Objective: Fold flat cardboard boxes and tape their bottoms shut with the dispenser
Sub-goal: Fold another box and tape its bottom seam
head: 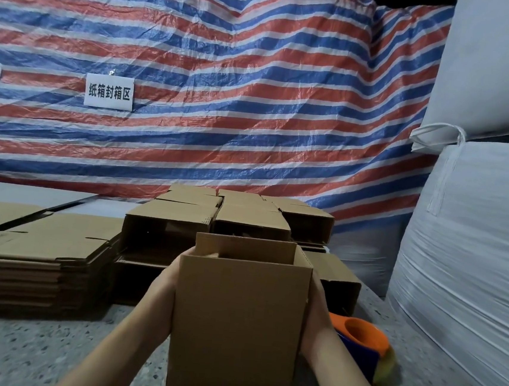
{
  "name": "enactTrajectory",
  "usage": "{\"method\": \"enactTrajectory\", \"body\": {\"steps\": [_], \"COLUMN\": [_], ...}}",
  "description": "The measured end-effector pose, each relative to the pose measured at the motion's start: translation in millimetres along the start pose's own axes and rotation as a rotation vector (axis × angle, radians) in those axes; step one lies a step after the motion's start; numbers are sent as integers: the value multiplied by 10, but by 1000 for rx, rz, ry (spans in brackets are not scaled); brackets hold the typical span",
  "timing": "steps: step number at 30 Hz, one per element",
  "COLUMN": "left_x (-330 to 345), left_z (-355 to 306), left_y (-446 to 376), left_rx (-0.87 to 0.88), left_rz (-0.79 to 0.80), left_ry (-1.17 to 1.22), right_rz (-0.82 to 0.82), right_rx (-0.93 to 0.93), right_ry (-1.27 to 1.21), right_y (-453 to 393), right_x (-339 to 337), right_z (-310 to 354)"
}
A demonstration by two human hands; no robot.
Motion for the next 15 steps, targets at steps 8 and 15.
{"method": "enactTrajectory", "body": {"steps": [8, 15], "left_x": [-125, -108], "left_z": [64, 66], "left_y": [-89, -80], "left_rx": [19, -45], "left_rz": [-17, 35], "left_ry": [-19, -39], "right_rz": [17, 0], "right_rx": [-27, -22], "right_ry": [21, 103], "right_y": [-19, -70], "right_x": [-39, -4], "right_z": [5, 17]}}
Point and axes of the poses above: each hand's wrist, its own y-axis away from the middle knuckle, its own x-axis out of the palm, z = x × y, the point moved 7 cm from there along -y, towards the middle knuckle, and after that the axes turned 7 degrees about x, right-handed, at the moved point
